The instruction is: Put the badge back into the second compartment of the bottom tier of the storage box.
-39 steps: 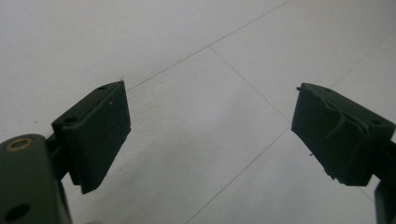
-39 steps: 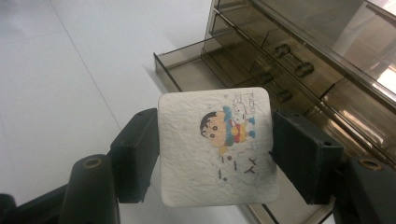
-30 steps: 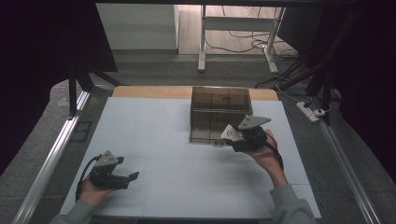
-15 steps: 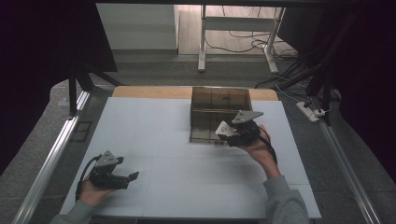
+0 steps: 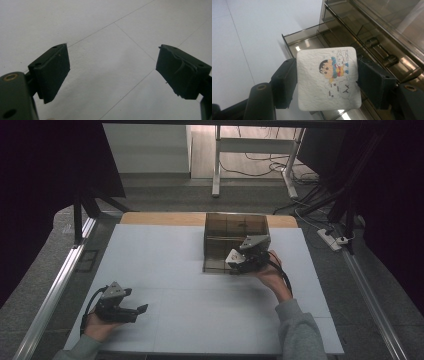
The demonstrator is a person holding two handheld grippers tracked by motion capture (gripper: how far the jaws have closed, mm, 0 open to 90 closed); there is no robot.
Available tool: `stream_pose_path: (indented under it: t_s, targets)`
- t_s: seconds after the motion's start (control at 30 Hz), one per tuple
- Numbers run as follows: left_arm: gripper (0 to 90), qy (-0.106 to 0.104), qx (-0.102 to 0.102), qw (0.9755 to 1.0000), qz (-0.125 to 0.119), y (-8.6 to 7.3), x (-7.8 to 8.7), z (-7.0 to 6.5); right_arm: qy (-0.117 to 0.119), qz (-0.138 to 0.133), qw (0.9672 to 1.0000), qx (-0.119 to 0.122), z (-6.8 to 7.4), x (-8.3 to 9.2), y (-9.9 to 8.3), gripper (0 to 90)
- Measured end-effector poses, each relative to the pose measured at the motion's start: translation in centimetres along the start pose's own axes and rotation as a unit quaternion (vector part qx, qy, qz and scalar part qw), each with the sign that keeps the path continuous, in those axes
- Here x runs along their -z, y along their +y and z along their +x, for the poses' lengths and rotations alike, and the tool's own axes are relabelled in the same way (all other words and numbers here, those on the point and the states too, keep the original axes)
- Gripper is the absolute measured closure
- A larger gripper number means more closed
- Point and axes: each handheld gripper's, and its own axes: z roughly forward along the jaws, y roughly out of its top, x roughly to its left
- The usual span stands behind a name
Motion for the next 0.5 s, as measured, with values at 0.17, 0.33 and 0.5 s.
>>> stream_pose_path:
  t_s: [0.17, 0.33, 0.5]
  targets:
    - [11.7, 0.001, 0.000, 1.0000, 0.000, 0.00, 0.00, -0.01, 0.000, 0.006, 1.0000, -0.001, -0.23, -0.39, -0.32, 33.2]
    - [11.7, 0.001, 0.000, 1.0000, 0.002, -0.02, -0.03, 0.06, -0.004, 0.016, 0.9998, 0.008, -0.18, -0.81, -0.40, 33.1]
    - [11.7, 0.001, 0.002, 1.0000, 0.000, -0.06, -0.01, 0.11, -0.011, 0.015, 0.9997, 0.016, -0.04, -1.02, -0.32, 29.8]
